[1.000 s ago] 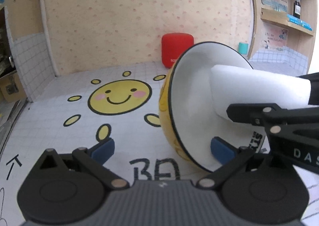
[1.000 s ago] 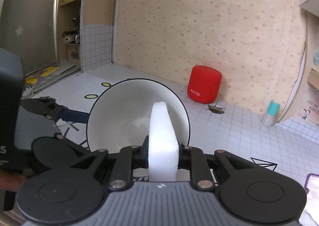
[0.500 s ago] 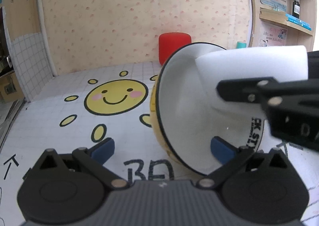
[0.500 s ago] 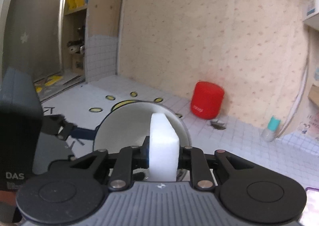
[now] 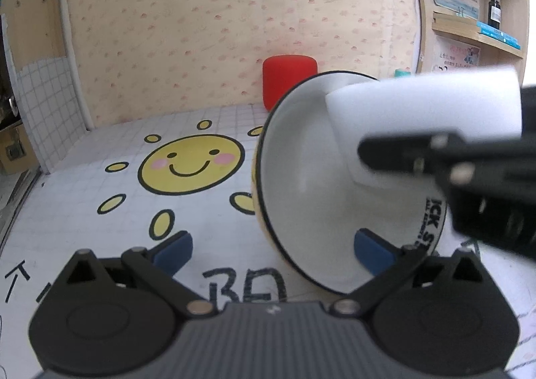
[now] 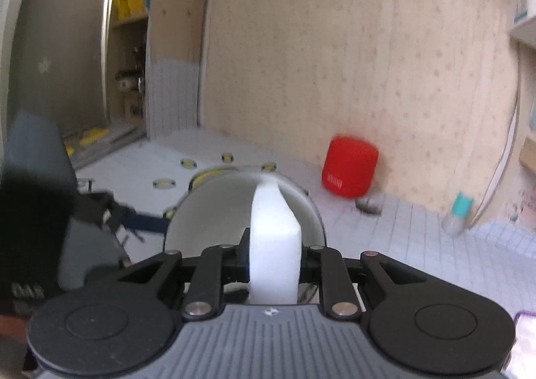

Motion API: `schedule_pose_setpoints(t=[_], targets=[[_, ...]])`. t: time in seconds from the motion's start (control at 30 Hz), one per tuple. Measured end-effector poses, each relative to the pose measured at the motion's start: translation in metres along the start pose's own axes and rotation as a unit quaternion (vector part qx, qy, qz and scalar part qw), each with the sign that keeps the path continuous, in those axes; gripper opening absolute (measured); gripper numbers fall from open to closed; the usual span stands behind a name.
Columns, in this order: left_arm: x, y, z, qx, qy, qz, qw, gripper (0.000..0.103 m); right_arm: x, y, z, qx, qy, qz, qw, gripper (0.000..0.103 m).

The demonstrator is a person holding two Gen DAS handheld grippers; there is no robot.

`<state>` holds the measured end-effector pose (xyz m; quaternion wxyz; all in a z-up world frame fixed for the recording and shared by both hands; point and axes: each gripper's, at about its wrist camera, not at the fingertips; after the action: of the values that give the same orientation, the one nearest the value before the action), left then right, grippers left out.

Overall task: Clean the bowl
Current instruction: 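Rotate the bowl with the left gripper while the right gripper wipes the sponge inside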

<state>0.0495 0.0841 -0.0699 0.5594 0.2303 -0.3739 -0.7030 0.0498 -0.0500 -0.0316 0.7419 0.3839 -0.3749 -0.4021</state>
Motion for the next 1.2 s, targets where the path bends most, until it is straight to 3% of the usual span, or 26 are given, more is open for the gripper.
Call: schedule_pose_setpoints(t=[0.13,0.53,0.7,1.0,1.2], targets=[[0.003,0.004,-0.003,-0.001,0.003,0.004,1.0,0.103,0.005,-0.004,-0.002,-0.008,-0.013,-0.001,1.0,0.017],[0.016,0.006,-0.009,0.003,-0.009,-0.016,0.9998,0.103,0.013,-0.018,-0.01,-0.043,0.003,-0.021,0.999,0.018],[0.018,0.006,-0.012,0.002,-0.011,-0.014,0.9998,0.103,0.012,-0.017,-0.009,-0.041,0.002,-0.021,0.999,0.018],[0.017,0.006,-0.014,0.0,-0.014,-0.009,0.9999,0.103,0.013,-0.007,0.002,0.0,-0.021,-0.011,1.0,0.018],[0.02,0.005,-0.015,-0.001,-0.016,-0.017,0.9997,0.103,0.017,-0.019,-0.006,-0.032,-0.017,-0.013,0.999,0.017]])
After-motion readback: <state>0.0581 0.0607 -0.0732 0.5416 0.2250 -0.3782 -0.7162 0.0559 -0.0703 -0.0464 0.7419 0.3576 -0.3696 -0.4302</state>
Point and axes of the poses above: each gripper's, at about its wrist camera, not at the fingertips, and z roughly against the way its jaws point, x to its right, y to its top, and after that the axes turned 15 degrees about -y, right-handed
